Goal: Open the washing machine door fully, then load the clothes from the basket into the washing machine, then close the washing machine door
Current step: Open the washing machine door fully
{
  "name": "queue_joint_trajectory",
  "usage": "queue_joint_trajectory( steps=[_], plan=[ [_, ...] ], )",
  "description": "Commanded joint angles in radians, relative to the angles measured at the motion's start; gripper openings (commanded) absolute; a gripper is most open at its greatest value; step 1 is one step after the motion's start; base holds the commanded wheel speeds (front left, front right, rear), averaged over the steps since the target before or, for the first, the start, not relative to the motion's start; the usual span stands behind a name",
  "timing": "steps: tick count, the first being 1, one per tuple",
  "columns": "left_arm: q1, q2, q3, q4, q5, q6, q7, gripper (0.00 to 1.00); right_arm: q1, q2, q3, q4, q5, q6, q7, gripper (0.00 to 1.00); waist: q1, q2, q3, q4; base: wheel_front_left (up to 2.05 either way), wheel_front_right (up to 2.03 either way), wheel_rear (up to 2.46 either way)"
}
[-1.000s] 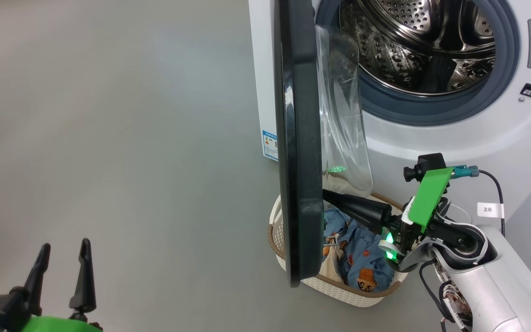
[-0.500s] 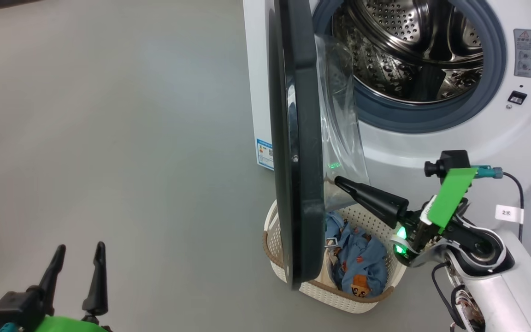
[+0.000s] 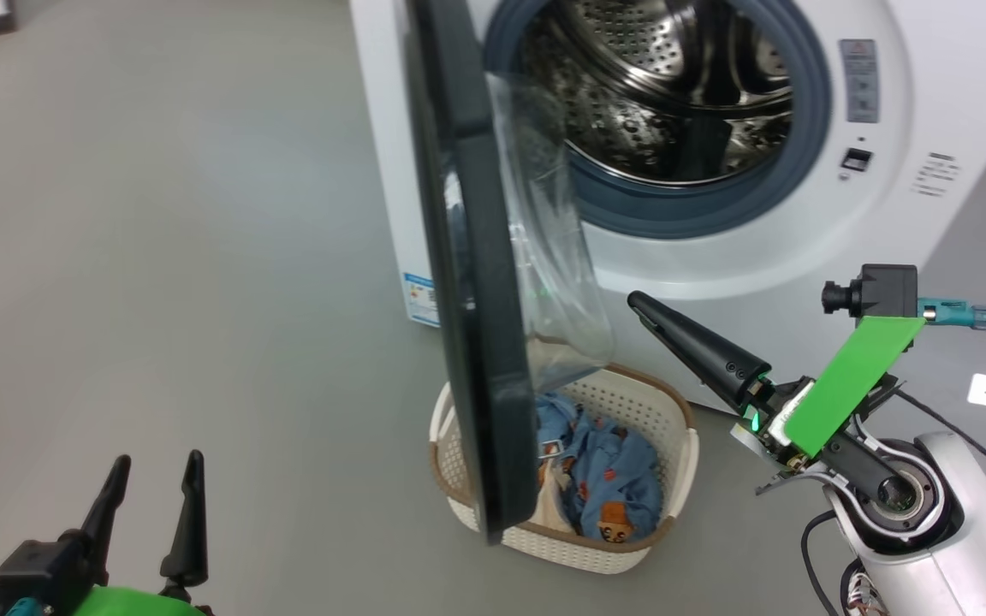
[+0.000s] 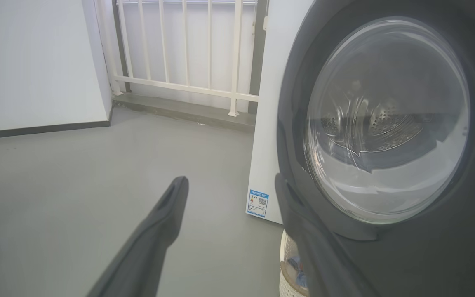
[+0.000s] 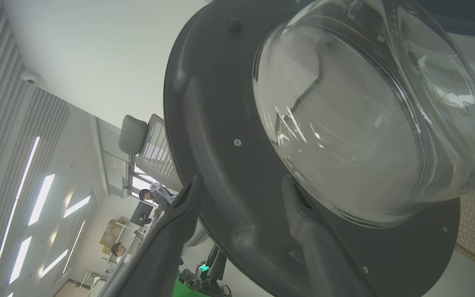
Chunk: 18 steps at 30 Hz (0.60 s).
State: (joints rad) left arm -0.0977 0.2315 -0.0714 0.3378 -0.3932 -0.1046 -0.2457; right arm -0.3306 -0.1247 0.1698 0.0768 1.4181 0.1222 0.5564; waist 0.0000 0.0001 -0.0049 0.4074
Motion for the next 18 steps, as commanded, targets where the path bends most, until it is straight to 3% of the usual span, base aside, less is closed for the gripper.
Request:
queue_joint_trajectory(
  steps=[1, 10, 18],
  plan=[
    [-0.037, 0.02, 0.03, -0.014, -0.003, 0.001, -0.006, 1.0, -0.004, -0.012, 0.027, -0.05, -0.04, 0.008, -0.037, 1.0, 0.0, -0.0001, 0.001, -0.058, 0.0, 0.0, 0.0],
    [-0.016, 0.024, 0.045, -0.036, -0.009, 0.008, -0.011, 1.0, 0.017, -0.098, 0.102, -0.116, -0.209, 0.008, -0.281, 1.0, 0.0, -0.0001, -0.001, -0.178, 0.0, 0.0, 0.0],
    [0.005, 0.016, 0.053, -0.057, -0.01, 0.017, -0.014, 1.0, 0.053, -0.191, 0.17, -0.114, -0.321, 0.008, -0.571, 1.0, 0.0, -0.0001, -0.006, -0.254, 0.0, 0.0, 0.0]
  ],
)
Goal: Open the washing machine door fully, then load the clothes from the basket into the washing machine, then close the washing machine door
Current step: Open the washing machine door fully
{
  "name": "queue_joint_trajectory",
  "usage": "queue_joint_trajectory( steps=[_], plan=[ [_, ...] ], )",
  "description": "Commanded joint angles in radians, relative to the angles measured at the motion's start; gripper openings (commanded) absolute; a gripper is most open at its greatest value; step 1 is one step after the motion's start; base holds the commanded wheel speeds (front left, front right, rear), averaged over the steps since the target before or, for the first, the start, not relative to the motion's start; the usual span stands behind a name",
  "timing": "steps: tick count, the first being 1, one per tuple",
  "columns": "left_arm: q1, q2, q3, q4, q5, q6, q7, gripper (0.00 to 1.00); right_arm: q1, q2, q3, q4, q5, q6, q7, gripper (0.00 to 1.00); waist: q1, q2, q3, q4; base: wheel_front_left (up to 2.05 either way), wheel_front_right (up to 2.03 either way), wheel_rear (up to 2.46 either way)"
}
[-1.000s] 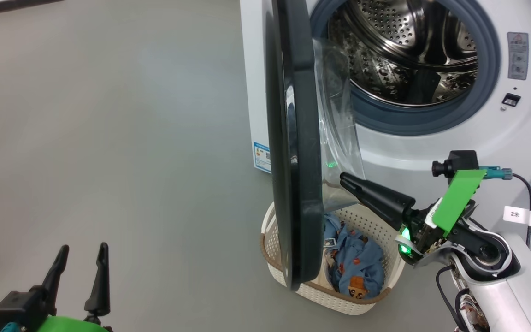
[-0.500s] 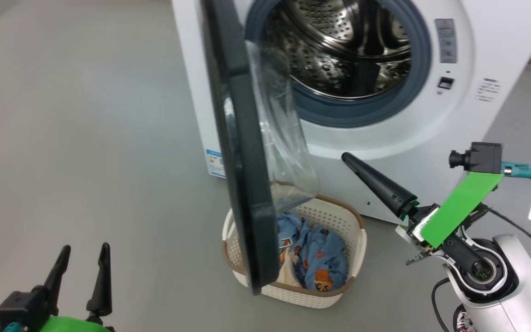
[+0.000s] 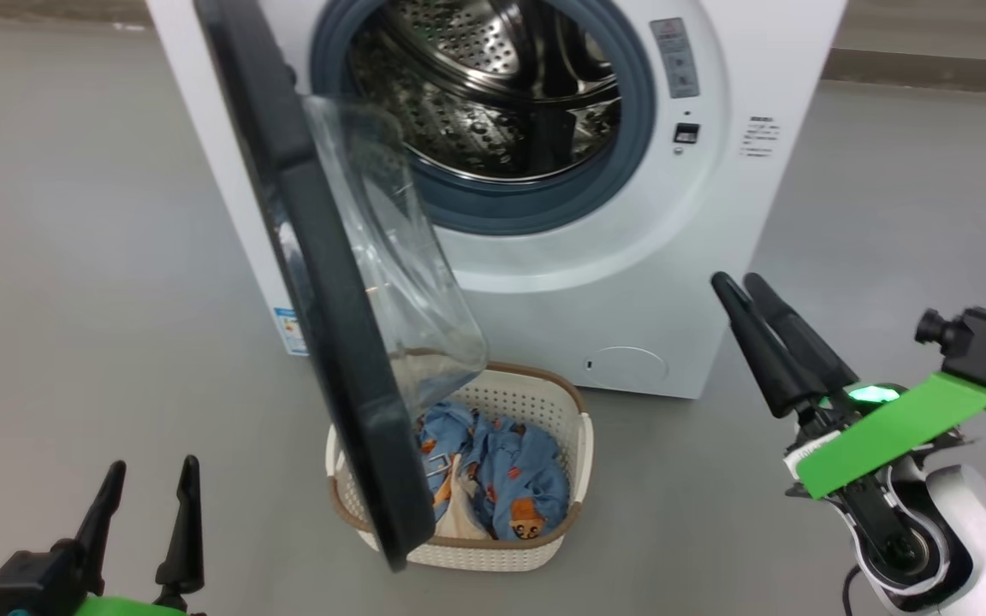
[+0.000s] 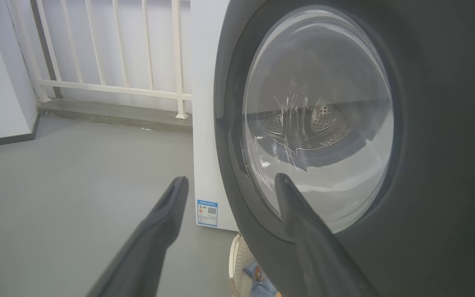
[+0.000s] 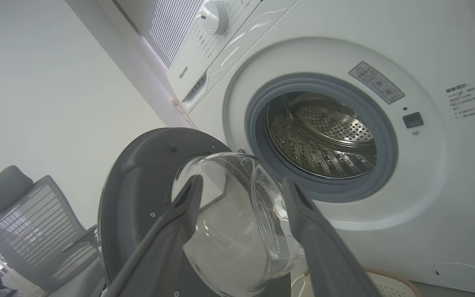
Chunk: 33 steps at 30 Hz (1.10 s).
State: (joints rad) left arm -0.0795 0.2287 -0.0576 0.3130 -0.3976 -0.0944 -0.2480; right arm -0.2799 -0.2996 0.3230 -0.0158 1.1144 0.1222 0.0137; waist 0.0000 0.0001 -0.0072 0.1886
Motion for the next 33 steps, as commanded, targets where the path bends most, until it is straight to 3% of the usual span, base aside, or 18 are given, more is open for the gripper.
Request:
queue_joint_trajectory(
  steps=[1, 5, 10, 14, 24, 33],
  plan=[
    [-0.011, 0.018, 0.04, -0.037, -0.005, 0.008, -0.012, 1.0, 0.008, -0.029, 0.025, -0.015, -0.034, 0.008, -0.062, 1.0, 0.0, -0.0001, -0.003, -0.042, 0.0, 0.0, 0.0],
    [-0.002, 0.019, 0.04, -0.051, -0.003, 0.012, -0.012, 1.0, 0.028, -0.072, 0.037, 0.038, -0.139, 0.008, -0.179, 1.0, 0.0, -0.0001, -0.004, -0.064, 0.0, 0.0, 0.0],
    [0.007, 0.02, 0.04, -0.066, -0.003, 0.017, -0.012, 1.0, 0.065, -0.052, -0.018, 0.11, -0.279, 0.008, -0.252, 1.0, 0.0, -0.0001, -0.004, -0.085, 0.0, 0.0, 0.0],
    [0.013, 0.022, 0.041, -0.079, -0.004, 0.02, -0.013, 1.0, 0.102, -0.019, -0.079, 0.142, -0.397, 0.008, -0.268, 1.0, 0.0, -0.0001, -0.001, -0.099, 0.0, 0.0, 0.0],
    [0.016, 0.021, 0.046, -0.099, -0.017, 0.023, -0.013, 1.0, 0.149, 0.042, -0.168, 0.197, -0.568, 0.008, -0.275, 1.0, 0.0, -0.0001, 0.004, -0.119, 0.0, 0.0, 0.0],
    [0.011, 0.018, 0.039, -0.097, -0.015, 0.025, -0.013, 1.0, 0.172, 0.076, -0.227, 0.241, -0.636, 0.008, -0.275, 1.0, 0.0, -0.0001, -0.002, -0.114, 0.0, 0.0, 0.0]
  ],
)
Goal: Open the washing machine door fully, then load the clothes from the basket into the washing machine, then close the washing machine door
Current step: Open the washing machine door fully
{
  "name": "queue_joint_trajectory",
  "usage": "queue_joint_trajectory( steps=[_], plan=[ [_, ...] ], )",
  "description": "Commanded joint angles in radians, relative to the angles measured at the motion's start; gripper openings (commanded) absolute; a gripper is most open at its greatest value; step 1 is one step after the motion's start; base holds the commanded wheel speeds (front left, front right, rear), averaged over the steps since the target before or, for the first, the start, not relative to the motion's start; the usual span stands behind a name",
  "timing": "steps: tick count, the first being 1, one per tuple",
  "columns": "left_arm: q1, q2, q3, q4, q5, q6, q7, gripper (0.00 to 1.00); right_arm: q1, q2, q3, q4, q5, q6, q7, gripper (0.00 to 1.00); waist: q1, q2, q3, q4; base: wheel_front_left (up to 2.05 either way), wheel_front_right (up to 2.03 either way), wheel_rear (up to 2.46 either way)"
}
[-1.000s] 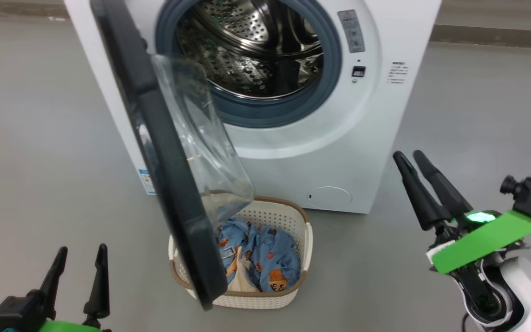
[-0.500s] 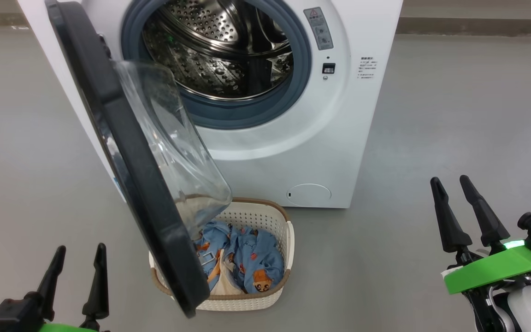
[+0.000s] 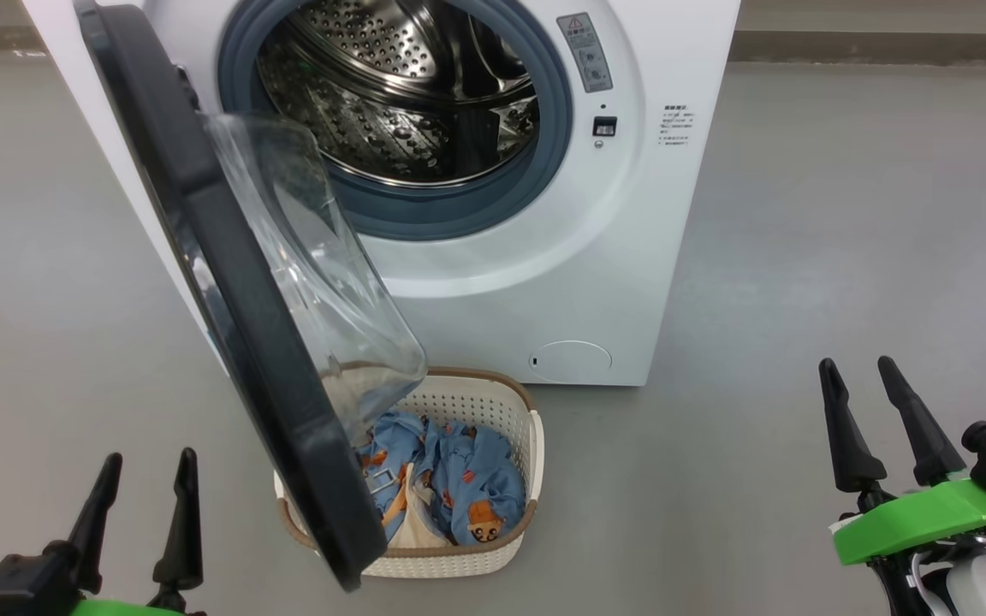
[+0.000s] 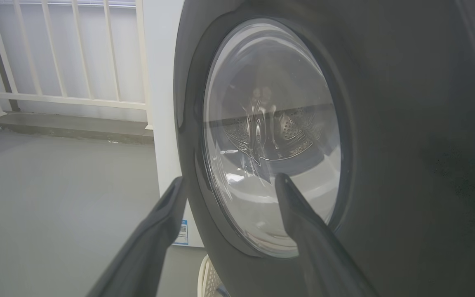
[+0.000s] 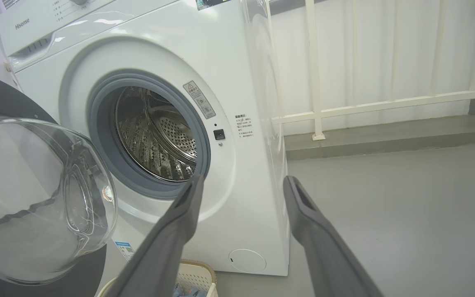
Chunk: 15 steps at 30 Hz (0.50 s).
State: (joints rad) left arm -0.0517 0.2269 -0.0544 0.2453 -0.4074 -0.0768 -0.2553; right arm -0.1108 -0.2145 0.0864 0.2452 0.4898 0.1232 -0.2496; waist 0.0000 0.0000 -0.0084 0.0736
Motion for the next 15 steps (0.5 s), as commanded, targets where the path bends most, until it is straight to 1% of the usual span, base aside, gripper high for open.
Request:
queue_joint_trajectory(
  steps=[1, 15],
  plan=[
    [-0.018, 0.019, 0.035, -0.028, -0.004, 0.007, -0.006, 1.0, 0.005, -0.007, 0.006, -0.012, -0.015, 0.008, -0.012, 1.0, 0.0, 0.0, -0.001, 0.003, 0.0, 0.0, 0.0],
    [-0.023, 0.02, 0.02, -0.023, -0.001, 0.008, -0.006, 1.0, -0.002, 0.001, 0.006, 0.037, -0.034, 0.008, -0.012, 1.0, 0.0, 0.0, -0.006, 0.014, 0.0, 0.0, 0.0]
  ],
)
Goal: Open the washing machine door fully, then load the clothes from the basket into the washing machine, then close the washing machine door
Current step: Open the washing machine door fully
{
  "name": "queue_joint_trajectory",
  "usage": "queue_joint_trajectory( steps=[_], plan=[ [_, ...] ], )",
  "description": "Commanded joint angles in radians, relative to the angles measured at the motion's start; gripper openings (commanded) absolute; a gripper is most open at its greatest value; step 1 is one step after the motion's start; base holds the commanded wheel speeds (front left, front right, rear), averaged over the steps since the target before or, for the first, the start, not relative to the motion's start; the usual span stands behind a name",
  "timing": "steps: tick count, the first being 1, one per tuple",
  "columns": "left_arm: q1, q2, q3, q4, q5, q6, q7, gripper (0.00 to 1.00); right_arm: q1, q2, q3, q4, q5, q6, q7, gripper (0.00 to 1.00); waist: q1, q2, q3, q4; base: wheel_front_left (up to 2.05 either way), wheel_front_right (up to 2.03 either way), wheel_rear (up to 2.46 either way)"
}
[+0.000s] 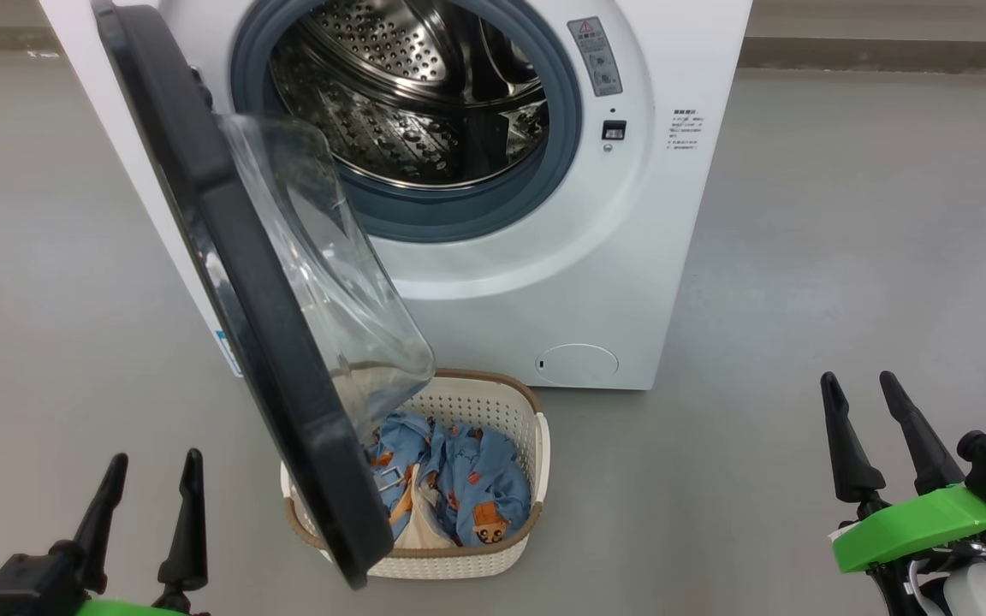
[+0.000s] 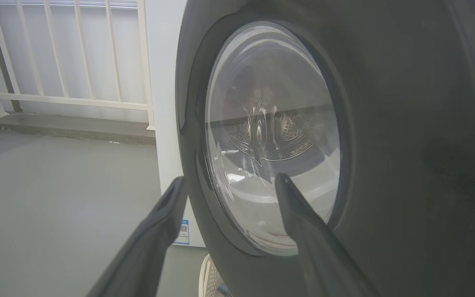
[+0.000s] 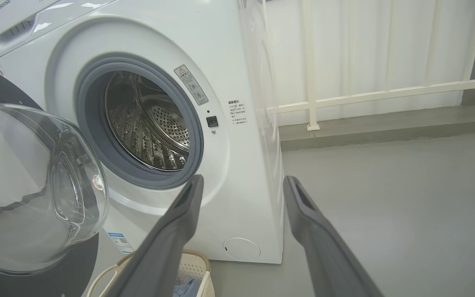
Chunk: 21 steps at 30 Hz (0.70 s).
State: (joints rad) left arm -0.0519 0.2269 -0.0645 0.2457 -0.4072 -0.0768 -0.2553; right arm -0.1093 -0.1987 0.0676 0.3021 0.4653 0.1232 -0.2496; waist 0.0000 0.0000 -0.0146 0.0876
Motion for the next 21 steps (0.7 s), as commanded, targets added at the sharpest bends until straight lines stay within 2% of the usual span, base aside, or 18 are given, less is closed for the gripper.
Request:
queue_joint_trajectory(
  steps=[1, 21],
  plan=[
    [-0.023, 0.02, 0.03, -0.023, -0.001, 0.008, -0.006, 1.0, -0.003, -0.015, 0.025, -0.02, -0.009, 0.008, -0.012, 1.0, 0.0, 0.0, 0.0, 0.001, 0.0, 0.0, 0.0],
    [-0.03, 0.024, 0.024, -0.021, -0.003, 0.009, -0.006, 1.0, -0.006, -0.015, 0.032, -0.018, -0.016, 0.008, -0.012, 1.0, 0.0, 0.0, 0.005, 0.014, 0.0, 0.0, 0.0]
  ],
)
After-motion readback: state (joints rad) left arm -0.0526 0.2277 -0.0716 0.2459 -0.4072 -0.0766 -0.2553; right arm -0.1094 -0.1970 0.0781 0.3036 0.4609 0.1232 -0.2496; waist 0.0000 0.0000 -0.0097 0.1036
